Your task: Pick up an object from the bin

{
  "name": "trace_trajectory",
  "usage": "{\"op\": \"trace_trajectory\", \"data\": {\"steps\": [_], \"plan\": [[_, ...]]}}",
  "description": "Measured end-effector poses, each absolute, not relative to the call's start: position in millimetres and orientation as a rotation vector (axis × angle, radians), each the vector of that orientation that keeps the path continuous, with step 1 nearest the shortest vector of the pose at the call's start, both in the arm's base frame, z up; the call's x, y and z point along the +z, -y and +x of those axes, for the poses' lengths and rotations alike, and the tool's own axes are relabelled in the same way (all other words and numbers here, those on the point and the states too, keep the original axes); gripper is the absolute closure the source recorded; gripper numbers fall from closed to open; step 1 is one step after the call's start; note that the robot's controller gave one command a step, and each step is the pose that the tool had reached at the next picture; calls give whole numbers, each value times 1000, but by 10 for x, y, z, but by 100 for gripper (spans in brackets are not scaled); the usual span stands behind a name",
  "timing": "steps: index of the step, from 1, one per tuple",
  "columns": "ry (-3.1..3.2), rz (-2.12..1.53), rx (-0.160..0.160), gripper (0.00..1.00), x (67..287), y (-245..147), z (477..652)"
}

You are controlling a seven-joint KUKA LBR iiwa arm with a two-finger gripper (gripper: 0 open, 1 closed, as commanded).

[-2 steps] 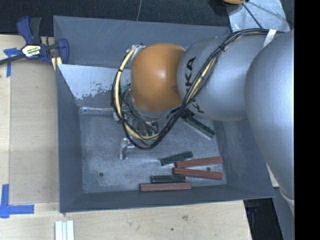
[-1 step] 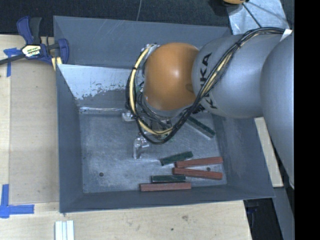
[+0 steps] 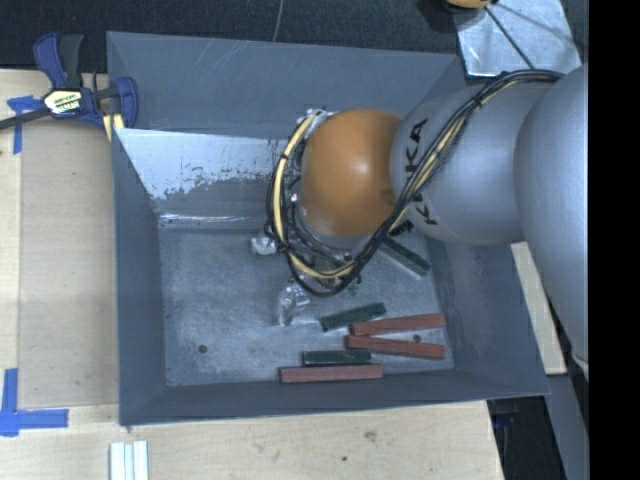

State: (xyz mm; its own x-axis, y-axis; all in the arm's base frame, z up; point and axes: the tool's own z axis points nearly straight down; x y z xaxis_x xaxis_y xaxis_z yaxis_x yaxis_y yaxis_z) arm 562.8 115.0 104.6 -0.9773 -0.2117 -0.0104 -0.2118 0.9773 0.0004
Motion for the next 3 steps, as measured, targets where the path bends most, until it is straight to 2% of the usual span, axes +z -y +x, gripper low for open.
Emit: {"op": "trace_trajectory", "data": {"steps": [1, 2, 3], "plan": [[-3113, -472, 1, 0, 953, -745, 5467], [-3096, -482, -2, 0, 1006, -563, 5599], [-3051, -750, 0, 0, 979, -465, 5433]]}}
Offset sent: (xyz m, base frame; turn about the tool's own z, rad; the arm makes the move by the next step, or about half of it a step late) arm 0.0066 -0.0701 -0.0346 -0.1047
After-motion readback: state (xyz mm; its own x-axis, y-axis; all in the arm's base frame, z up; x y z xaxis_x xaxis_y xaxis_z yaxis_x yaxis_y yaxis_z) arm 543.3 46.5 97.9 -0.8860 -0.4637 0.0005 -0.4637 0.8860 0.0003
